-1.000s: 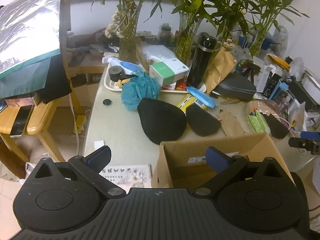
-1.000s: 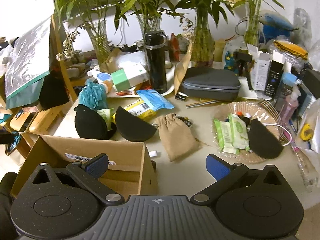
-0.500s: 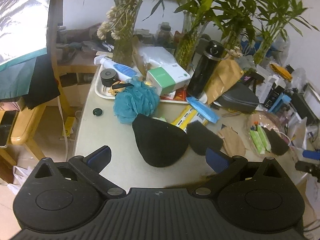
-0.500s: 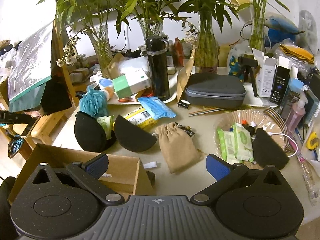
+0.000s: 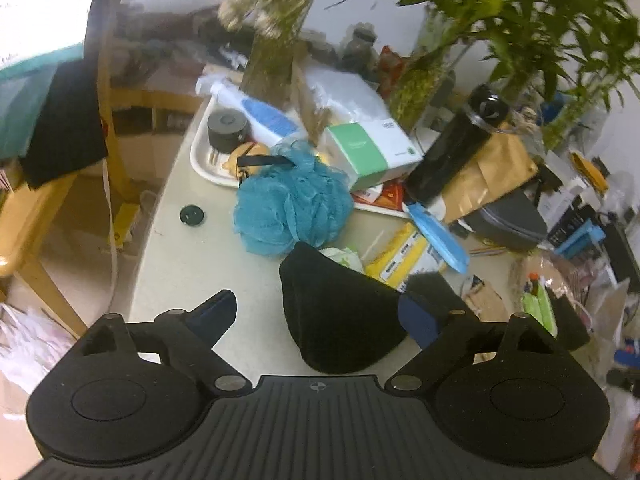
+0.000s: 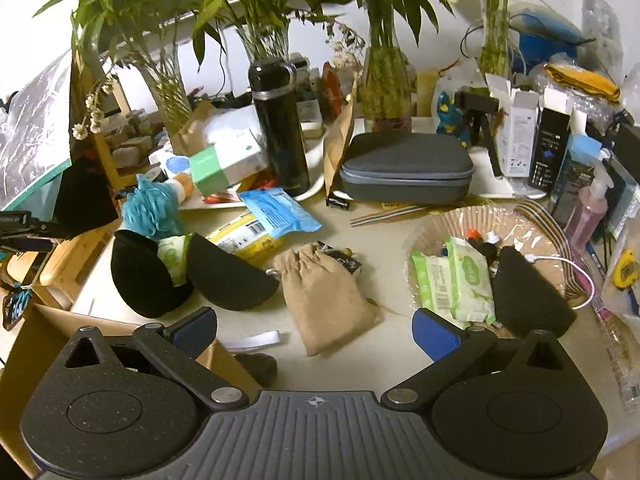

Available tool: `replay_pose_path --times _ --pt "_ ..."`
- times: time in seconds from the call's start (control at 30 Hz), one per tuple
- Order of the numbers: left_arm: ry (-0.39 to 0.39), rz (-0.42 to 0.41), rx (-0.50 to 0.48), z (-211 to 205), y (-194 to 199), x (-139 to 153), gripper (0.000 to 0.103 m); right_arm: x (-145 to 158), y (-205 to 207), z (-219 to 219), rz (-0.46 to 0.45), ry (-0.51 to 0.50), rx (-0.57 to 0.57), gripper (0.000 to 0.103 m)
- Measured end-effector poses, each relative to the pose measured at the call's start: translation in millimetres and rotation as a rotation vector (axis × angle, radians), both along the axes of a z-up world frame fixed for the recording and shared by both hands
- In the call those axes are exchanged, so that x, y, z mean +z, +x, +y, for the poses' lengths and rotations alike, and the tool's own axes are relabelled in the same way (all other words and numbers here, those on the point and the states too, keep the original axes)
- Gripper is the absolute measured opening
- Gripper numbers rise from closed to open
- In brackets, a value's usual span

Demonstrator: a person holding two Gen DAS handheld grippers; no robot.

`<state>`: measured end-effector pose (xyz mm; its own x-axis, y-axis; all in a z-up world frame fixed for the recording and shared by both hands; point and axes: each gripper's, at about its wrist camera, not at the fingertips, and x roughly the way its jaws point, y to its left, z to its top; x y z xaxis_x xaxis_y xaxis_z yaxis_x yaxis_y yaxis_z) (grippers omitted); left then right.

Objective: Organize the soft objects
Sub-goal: 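Close the left tool on the black foam pad while the right tool grasps the beige drawstring pouch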

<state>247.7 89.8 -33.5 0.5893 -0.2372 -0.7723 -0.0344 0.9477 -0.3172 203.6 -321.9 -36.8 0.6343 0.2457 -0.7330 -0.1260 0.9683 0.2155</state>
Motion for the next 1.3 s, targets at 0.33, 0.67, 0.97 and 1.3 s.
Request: replay_pose_path --times 0.33,0.67,0.97,1.3 --pt "-0.147 0.135 0.072 21 66 -50 0.083 -20 20 -1 0.031 -0.014 0.038 0.103" --pt "-0.304 0.277 0.109 27 93 -87 0.034 -29 38 -9 -0.009 -0.017 0.060 0.103" --pt "-0.264 0.214 0.082 17 78 -68 0.022 -52 59 -10 0.000 0.032 0.088 0.103" --pt "-0.187 0.115 0.014 -3 54 -41 0.018 -87 82 15 0.026 -0.040 0.149 0.101"
